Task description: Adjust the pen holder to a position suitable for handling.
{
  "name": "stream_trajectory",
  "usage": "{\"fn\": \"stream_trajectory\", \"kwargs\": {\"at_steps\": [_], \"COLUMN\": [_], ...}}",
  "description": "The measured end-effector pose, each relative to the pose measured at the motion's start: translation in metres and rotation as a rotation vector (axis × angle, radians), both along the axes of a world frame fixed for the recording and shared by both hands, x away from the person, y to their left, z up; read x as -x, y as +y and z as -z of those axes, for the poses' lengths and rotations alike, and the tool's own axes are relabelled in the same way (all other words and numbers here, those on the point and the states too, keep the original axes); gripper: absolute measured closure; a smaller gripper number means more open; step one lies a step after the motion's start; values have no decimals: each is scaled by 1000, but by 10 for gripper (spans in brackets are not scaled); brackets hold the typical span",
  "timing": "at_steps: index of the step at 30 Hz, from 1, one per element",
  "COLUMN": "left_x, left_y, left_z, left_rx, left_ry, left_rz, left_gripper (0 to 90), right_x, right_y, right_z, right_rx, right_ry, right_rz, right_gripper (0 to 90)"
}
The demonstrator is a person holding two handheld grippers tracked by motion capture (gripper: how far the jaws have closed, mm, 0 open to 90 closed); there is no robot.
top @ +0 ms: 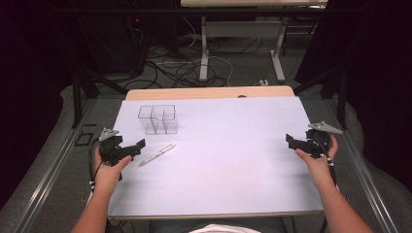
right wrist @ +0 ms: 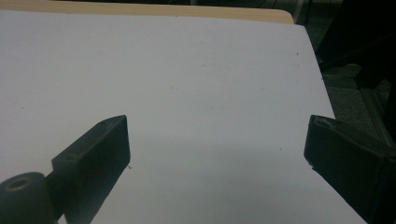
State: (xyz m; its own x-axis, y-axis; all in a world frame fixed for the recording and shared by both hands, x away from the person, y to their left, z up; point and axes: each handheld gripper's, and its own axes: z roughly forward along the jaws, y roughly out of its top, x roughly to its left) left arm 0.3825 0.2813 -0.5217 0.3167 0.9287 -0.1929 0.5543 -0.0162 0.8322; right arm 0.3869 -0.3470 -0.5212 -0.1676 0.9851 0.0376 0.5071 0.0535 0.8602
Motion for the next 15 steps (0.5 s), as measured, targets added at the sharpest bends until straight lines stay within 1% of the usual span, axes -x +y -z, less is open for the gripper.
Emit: {"fn": "stream_trajectory", "kwargs": {"at_steps": [2,5,6,7,8,9,11,12,13,14,15], "left_x": [-1,-3,-3,-3,-4,-5,-8,-8,-9,-10,-12], "left_y": [-1,-1,-2,-2,-2,-2,-3,-3,-4,-5,-6], "left_z": [-1,-1,-2,-3,-4,-6,-10,-13,-16,-19,-22], "left_rx": [-9,-13,-13,-15,-24,-20,-11,-11,-14,-24,-32], "left_ry": [0,-3,-1,-3,-2,-4,-14,-17,-29,-42,-52], "left_rz": [-1,-18,-25,-36,-46,-59,-75,-81,-84,-85,-87], "left_gripper": [12,20,24,24,31,52,60,98,98,167,167], "right_x": [1,3,3,3,2,1,1,1,1,1,1], "right_y": [1,3,3,3,5,7,8,10,10,11,11], "right_z": [0,-1,-2,-2,1,2,2,2,2,1,1], "right_rx": [6,9,16,16,7,4,5,6,6,18,18], "right_ry": [0,-1,20,20,-2,8,7,6,6,0,0], "right_rz": [2,9,3,3,2,5,1,2,2,-3,-3], "right_gripper": [68,75,82,82,83,83,83,83,83,85,85]}}
